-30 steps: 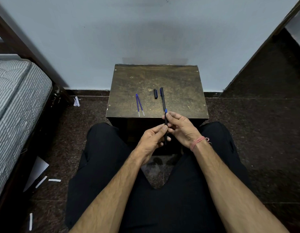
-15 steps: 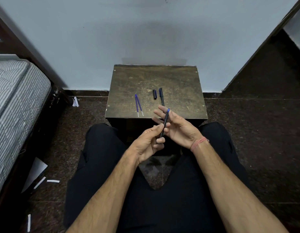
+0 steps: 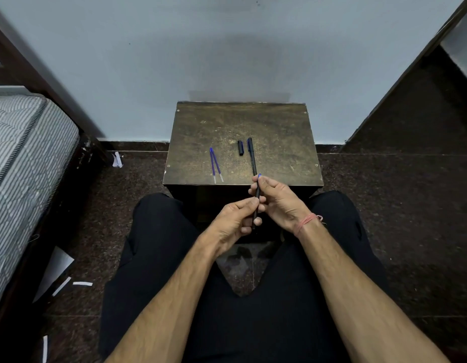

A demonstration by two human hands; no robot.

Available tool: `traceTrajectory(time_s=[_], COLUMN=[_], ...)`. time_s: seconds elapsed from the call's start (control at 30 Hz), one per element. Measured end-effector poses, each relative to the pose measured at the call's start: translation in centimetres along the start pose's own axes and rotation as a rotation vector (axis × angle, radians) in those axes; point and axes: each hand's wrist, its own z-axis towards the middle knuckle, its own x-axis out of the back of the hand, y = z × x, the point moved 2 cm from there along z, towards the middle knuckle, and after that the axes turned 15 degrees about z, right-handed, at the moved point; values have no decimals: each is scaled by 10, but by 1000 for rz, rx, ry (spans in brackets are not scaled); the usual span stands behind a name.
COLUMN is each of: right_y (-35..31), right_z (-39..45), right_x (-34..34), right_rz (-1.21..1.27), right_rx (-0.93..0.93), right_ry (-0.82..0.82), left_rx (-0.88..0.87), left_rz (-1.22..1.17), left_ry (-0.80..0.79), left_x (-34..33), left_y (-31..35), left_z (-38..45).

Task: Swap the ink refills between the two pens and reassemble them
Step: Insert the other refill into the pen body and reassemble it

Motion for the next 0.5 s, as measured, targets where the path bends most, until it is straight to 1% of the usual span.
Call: traceTrajectory(time_s=[0.1,0.17,0.23,0.33,0.4,0.5], right_y=[-5,-5,-3,-1,0,2], right_z=[-4,-4,-4,-2,-1,0], right_x=[-2,-5,-9,-10,-10,-11], right_rz=[126,124,53,-86,-126,-133], right_rx=[-98,-109,-73,28,60,61], right_ry=[-144,-214,-173,-51,-4,0], left_rx=[57,50,9,-35,-39,-31], left_rz=[-166,-160,-36,233,271,203], left_ry=[-172,-186,-87,111,158,130], left_x=[3,3,2,0,0,2], left_y=[6,7,7,4,1,2], left_z=[-4,-5,-5,-3,-3,-3])
